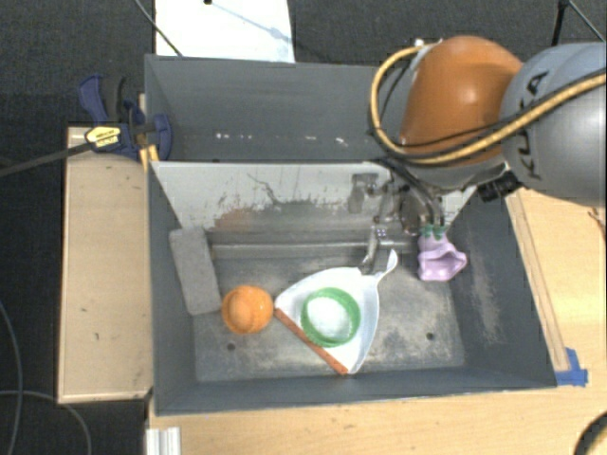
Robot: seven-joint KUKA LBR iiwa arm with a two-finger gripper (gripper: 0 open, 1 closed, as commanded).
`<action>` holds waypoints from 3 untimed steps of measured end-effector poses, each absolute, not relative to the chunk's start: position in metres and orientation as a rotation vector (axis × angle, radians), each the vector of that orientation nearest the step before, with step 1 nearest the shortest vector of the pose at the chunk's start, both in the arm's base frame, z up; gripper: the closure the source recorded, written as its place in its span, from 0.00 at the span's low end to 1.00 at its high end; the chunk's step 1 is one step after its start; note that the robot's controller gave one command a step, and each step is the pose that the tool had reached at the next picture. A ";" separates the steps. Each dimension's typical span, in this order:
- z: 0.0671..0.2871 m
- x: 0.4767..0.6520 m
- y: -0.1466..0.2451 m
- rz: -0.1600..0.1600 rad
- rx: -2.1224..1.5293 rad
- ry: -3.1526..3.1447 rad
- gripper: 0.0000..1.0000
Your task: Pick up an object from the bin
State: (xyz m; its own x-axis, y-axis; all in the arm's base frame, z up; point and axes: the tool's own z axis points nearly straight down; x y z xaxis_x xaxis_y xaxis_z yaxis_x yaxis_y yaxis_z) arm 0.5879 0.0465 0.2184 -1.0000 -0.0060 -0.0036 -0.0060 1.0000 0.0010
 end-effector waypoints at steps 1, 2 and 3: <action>0.150 0.588 0.017 0.000 -0.123 3.131 0.00; 0.144 0.586 -0.015 0.001 -0.355 3.121 0.00; 0.138 0.590 -0.004 0.000 -0.404 3.112 0.00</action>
Offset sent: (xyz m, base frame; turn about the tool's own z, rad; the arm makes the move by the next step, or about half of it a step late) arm -0.0017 -0.0669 -0.0669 -0.2303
